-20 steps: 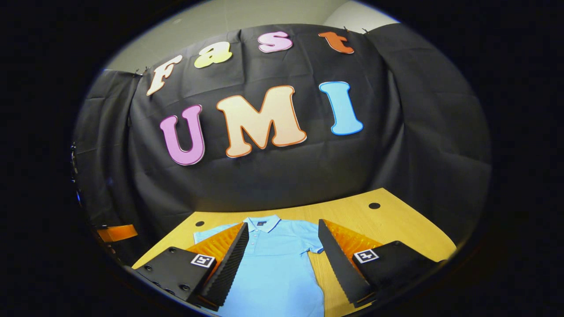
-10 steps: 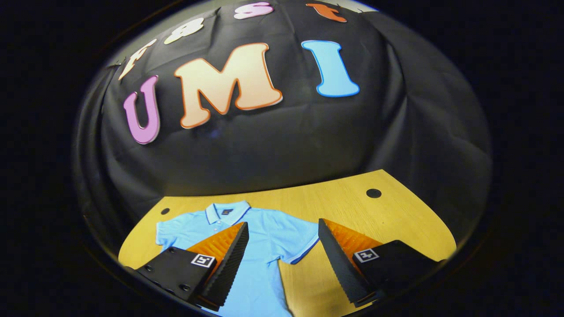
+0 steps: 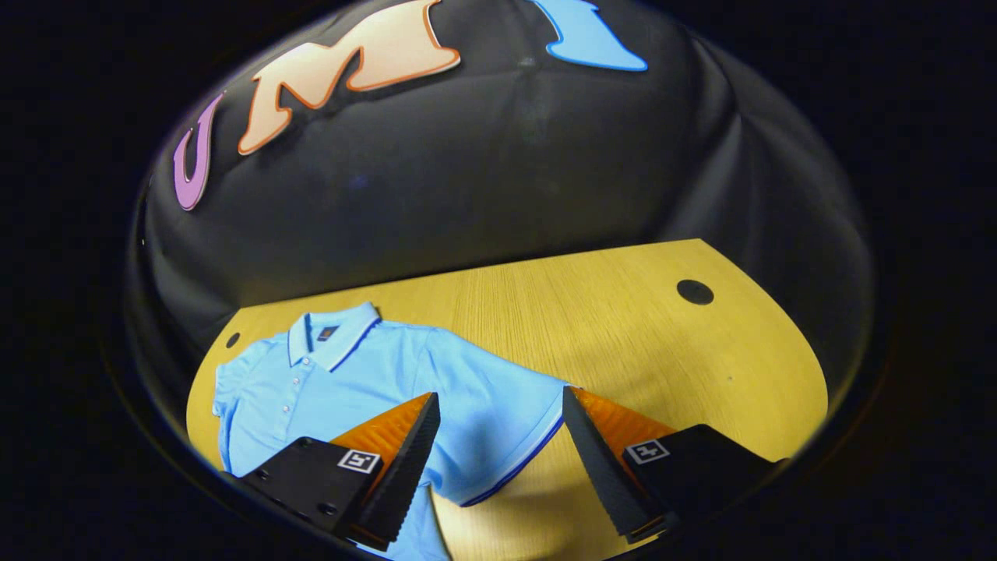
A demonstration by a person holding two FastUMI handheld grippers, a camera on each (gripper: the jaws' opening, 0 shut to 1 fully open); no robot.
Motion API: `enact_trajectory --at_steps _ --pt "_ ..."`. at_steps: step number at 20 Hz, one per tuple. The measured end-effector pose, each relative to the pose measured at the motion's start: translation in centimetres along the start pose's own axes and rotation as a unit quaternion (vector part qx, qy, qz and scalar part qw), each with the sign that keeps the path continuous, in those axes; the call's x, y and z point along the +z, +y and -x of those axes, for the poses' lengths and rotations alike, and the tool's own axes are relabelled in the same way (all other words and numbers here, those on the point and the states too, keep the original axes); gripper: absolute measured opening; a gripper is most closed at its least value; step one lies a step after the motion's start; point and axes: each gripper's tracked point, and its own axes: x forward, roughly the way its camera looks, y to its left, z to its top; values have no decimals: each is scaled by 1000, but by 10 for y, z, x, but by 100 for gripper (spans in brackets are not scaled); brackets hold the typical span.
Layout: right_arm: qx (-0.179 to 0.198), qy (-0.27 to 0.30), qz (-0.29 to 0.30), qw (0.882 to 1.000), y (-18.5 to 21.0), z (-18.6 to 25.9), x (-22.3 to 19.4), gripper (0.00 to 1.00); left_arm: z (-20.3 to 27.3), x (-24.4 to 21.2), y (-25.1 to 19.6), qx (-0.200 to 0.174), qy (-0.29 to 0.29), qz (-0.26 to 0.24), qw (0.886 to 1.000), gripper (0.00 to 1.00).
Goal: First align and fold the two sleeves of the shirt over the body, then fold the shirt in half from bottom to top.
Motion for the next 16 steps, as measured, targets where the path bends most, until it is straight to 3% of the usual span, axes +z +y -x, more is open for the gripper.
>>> enact_trajectory --at_steps 2,3,6,7,8,10,11,12,13,16 --pt "-3 9 -17 1000 -4 -10 -4 94 -2 -6 -3 1 8 3 1000 95" --pt "-5 14 -26 1000 -8 -14 -8 98 -3 -8 -4 3 10 2 1000 95" --pt "0 26 -45 999 -9 -21 -12 98 -6 -13 -6 5 16 -1 1000 95" --pt "0 26 -41 999 -10 -23 -14 94 -7 -13 -6 5 16 2 1000 95" --pt "-2 22 -34 999 -11 -23 -13 97 -8 -12 -8 5 16 4 1000 95" --pt "-14 19 -9 1000 -15 -25 -15 93 -9 -13 -9 5 14 6 1000 95" --pt "-22 20 6 1000 -18 -25 -17 80 -9 -12 -9 5 13 5 1000 95" --pt "-27 18 19 999 -21 -25 -16 81 -9 -12 -10 5 13 5 1000 95" --pt "-26 19 27 999 -20 -23 -18 66 -8 -12 -11 4 12 7 1000 95" --pt "-11 24 25 999 -16 -22 -18 45 -8 -15 -9 5 14 13 1000 95"
